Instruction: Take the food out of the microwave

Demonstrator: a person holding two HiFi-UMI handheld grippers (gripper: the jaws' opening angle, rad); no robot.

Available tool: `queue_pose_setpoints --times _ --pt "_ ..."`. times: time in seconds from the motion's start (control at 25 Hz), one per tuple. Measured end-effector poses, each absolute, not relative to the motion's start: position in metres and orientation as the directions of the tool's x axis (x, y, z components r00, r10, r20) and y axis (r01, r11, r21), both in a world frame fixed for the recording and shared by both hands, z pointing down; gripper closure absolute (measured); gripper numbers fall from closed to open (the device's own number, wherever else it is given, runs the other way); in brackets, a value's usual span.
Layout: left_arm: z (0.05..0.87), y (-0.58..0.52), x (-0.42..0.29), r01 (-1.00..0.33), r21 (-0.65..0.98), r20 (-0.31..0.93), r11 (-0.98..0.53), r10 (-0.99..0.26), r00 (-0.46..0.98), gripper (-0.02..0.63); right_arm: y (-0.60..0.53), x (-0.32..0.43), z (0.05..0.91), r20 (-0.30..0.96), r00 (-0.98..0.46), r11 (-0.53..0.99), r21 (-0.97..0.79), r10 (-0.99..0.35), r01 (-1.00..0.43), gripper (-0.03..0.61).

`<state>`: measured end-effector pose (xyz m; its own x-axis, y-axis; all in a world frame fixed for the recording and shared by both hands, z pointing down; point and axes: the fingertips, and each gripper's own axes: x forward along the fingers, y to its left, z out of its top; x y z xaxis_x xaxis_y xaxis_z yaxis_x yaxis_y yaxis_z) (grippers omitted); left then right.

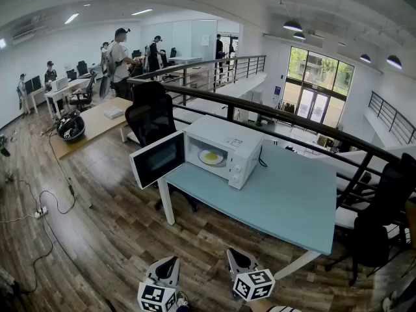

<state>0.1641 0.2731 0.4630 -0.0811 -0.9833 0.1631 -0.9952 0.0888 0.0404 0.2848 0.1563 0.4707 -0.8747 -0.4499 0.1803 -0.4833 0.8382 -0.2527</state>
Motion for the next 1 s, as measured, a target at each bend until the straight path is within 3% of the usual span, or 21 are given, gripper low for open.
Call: queue_pose_setpoints --times 0.52,0.88,0.92,1.0 --pt "0.46 0.246 0.13 -0.995 0.034 0.162 0.091 -0.983 -0.084 0.591 0.134 0.248 0.469 0.175 -0.881 0.847 -0.246 -0.44 -0.472 0.552" --pt "0.471 0.201 0.089 -0.998 0.051 0.179 0.021 -0.984 -0.011 0.586 0.093 0.203 0.475 0.184 -0.838 0.786 -0.29 -0.514 -0.546 0.541" --pt "0.471 0.197 0.082 -0.999 0.052 0.181 0.013 -0.984 -0.003 0.584 0.089 0.198 0.475 0.185 -0.833 0.777 -0.299 -0.522 -0.554 0.523" --pt "0.471 0.19 0.067 -0.998 0.058 0.186 -0.003 -0.983 0.014 0.521 0.082 0.183 0.475 0.193 -0.825 0.764 -0.312 -0.532 -0.566 0.376"
